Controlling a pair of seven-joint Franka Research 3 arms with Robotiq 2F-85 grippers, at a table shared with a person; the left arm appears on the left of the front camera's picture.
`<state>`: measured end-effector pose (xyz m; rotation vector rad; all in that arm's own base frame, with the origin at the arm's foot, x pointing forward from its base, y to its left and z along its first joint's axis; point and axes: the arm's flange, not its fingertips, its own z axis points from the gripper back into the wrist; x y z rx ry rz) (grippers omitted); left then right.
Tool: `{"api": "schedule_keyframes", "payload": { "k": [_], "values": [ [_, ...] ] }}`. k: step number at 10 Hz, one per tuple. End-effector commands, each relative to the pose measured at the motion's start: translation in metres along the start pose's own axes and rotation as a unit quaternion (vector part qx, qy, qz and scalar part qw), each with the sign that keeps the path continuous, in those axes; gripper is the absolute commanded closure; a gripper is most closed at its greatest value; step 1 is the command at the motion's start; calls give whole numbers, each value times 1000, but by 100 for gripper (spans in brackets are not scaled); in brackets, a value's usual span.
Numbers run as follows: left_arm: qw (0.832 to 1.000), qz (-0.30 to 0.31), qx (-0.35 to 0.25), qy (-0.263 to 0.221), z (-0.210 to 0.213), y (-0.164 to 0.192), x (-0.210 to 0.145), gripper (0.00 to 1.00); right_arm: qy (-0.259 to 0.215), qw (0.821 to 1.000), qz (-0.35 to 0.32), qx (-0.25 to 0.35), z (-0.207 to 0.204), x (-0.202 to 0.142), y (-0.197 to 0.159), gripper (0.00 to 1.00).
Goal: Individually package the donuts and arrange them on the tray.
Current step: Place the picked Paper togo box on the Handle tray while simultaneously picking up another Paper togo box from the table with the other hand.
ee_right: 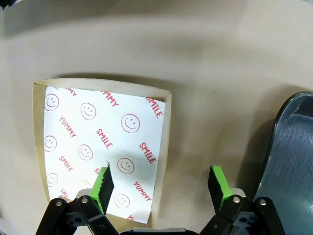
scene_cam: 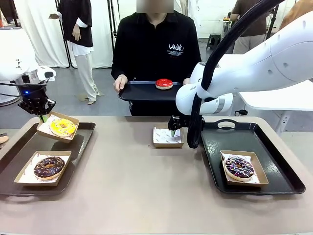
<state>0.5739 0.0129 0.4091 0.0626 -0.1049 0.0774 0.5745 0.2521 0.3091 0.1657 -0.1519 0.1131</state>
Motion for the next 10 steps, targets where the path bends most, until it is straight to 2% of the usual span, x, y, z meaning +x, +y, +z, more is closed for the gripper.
{"api": "schedule_keyframes", "payload": {
  "k": [1, 10],
  "values": [
    [1000, -4, 0, -1, 1, 0, 0, 99, -7, 1000, -11, -26, -1, 8, 12, 0],
    [1000, -4, -1, 0, -6, -2, 0, 99, -2, 998, -22, -53, 6, 8, 23, 0]
  ]
}}
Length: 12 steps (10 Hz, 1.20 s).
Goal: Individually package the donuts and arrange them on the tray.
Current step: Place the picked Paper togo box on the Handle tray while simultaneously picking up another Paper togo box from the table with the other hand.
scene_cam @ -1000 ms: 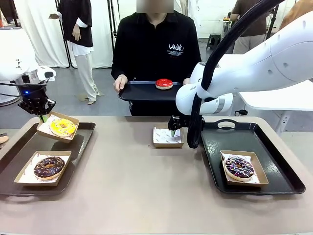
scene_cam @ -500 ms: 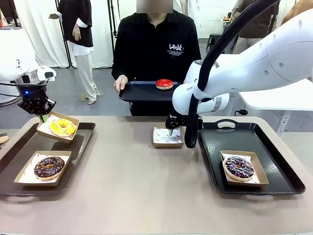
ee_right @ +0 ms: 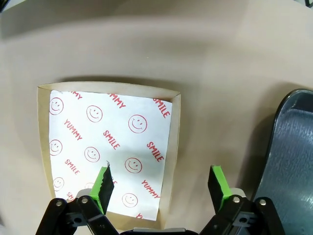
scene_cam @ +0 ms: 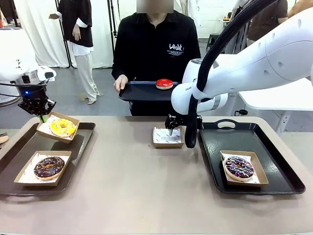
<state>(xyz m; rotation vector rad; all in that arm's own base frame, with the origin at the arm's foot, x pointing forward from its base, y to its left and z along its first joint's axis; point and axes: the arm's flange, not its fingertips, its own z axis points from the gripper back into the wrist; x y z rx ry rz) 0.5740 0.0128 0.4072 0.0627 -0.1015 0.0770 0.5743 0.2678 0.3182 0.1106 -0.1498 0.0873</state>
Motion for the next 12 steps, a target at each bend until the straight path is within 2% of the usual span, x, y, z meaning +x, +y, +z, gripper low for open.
{"api": "schedule_keyframes", "payload": {
  "k": [1, 6, 7, 8, 9, 10, 11, 12],
  "values": [
    [1000, -16, -4, 4, -10, -2, 0, 99, -2, 1000, -12, -26, 1, 5, 7, 0],
    [999, -31, -15, 15, -24, -8, 0, 99, 5, 999, -11, -32, 1, 4, 7, 0],
    [999, -36, -20, 16, -24, -7, 0, 41, 9, 999, -9, -31, 1, 4, 7, 59],
    [999, -37, -22, 17, -23, -6, 0, 41, 11, 999, -12, -31, 2, 4, 7, 59],
    [999, -38, -23, 17, -23, -6, -1, 0, 11, 999, -14, -32, 2, 4, 8, 100],
    [999, -38, -24, 18, -22, -5, 0, 38, 11, 999, -15, -33, 2, 4, 8, 61],
    [999, -38, -25, 20, -22, -5, 0, 0, 11, 999, -15, -36, 3, 3, 9, 100],
    [999, -38, -25, 20, -21, -4, -1, 0, 8, 999, -16, -38, 3, 3, 10, 100]
  ]
}}
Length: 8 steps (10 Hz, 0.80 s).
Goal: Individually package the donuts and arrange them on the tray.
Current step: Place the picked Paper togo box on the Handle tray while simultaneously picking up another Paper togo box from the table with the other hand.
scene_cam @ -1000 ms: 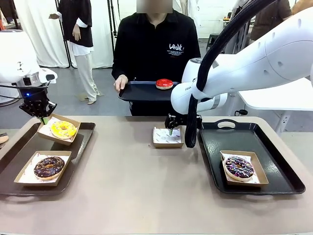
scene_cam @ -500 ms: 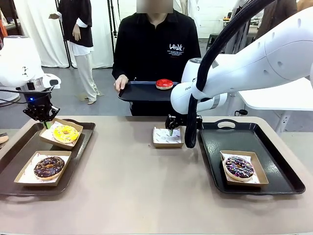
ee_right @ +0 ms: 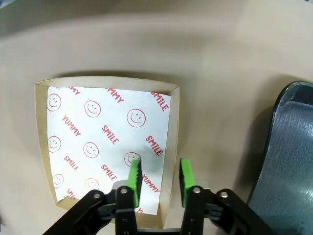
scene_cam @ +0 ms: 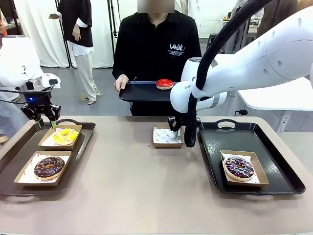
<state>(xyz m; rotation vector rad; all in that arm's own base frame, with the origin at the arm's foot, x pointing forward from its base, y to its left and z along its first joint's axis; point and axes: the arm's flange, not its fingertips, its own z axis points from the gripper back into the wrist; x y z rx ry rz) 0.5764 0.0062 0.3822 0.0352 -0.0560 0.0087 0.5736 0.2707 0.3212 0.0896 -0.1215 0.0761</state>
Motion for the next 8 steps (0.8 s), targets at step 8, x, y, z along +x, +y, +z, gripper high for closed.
{"api": "schedule_keyframes", "payload": {
  "k": [8],
  "values": [
    [999, 8, -30, 7, 13, 10, -3, 0, -22, 998, -42, -44, 6, 1, 4, 100]
  ]
}}
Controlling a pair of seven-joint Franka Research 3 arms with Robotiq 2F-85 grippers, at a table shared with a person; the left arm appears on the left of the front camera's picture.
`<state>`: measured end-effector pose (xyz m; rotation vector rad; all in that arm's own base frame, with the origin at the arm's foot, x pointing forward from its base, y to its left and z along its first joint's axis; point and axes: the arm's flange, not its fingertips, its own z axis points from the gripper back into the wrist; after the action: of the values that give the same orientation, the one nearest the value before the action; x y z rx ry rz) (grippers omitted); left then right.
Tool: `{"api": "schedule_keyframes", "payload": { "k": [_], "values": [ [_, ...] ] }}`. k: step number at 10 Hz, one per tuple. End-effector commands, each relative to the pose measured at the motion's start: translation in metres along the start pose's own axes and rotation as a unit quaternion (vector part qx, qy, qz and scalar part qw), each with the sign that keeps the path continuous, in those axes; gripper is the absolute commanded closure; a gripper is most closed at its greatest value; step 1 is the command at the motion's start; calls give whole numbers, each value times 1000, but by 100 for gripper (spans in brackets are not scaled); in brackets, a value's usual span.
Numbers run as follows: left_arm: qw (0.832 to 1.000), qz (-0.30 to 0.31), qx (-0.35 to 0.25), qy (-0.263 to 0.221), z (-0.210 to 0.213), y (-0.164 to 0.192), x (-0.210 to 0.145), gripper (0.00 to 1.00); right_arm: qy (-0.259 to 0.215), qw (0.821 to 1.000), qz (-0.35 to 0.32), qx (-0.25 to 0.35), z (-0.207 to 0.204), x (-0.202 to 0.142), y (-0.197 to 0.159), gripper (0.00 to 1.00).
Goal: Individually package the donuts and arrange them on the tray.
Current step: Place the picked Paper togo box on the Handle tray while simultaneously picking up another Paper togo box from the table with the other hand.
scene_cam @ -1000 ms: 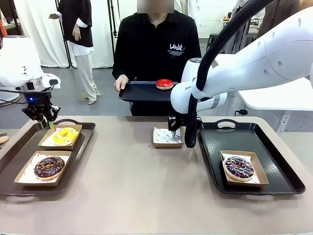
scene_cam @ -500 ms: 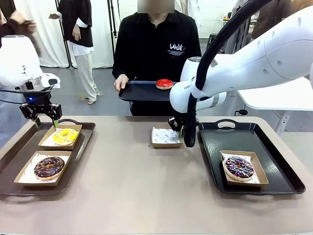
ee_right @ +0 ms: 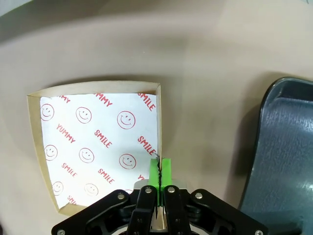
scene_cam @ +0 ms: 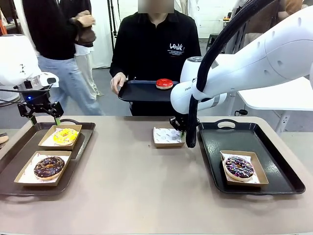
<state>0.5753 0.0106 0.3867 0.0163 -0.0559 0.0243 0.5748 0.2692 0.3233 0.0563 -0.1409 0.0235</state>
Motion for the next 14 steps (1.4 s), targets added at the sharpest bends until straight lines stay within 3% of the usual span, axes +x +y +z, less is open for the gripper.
{"api": "schedule_keyframes", "payload": {
  "k": [1, 3, 5, 7, 9, 11, 12, 14],
  "values": [
    [999, 6, -48, 21, 20, 11, -7, 0, -1, 1000, -15, -26, 10, -4, 8, 100],
    [991, 37, -116, 51, 55, 38, -29, 0, -5, 1000, -14, -15, 39, -12, 13, 100],
    [979, 54, -194, 31, 81, 81, -62, 0, -20, 999, -19, -22, 74, -13, 19, 100],
    [950, 63, -304, -2, 97, 140, -101, 0, -26, 999, -31, -21, 108, -9, 29, 100],
    [906, 40, -418, -42, 91, 179, -133, 0, -32, 998, -44, -13, 132, -3, 38, 100],
    [870, 33, -490, -52, 63, 201, -145, 0, -41, 998, -52, -11, 143, 2, 49, 100],
    [858, 36, -509, -55, 51, 208, -149, 0, -42, 997, -57, -11, 145, 5, 52, 100],
    [851, 65, -519, -52, 38, 216, -156, 0, -38, 997, -67, -13, 145, 10, 55, 100]
  ]
}}
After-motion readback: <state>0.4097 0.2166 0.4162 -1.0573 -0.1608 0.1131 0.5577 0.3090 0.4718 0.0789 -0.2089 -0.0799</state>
